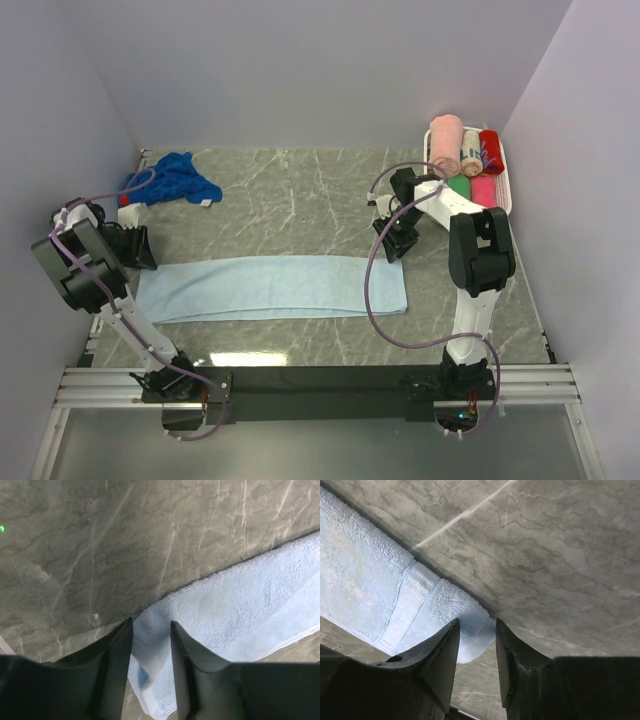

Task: Roll the towels
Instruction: Fold the towel

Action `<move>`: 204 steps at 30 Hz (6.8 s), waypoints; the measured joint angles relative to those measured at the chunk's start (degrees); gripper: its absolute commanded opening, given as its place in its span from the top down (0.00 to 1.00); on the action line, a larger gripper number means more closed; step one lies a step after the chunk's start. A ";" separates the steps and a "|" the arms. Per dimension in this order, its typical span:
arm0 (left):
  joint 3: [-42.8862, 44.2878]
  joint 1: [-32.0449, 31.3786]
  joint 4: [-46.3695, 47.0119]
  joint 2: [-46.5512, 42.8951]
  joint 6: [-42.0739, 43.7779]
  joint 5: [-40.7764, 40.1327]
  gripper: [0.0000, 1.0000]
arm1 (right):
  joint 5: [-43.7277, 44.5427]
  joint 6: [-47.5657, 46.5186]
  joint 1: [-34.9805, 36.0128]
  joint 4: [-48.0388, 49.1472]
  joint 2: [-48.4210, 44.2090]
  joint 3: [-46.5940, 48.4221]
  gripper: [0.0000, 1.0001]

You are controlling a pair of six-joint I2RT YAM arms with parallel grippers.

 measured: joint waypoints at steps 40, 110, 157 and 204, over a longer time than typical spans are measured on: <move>5.35 -1.05 13.14 -1.36 -10.27 -2.38 0.99 | 16.13 1.97 0.68 11.04 2.62 4.24 1.00; 0.26 -12.07 -4.20 -14.69 9.66 11.89 0.62 | -2.10 -0.22 6.12 3.10 -4.09 12.76 0.83; -6.88 -7.21 8.66 -15.13 -19.82 13.14 0.45 | 17.44 -1.92 46.66 21.81 5.73 5.70 0.70; -7.17 -5.75 7.48 -15.76 -15.50 16.79 0.60 | 11.34 -3.02 46.51 16.81 7.52 8.83 1.00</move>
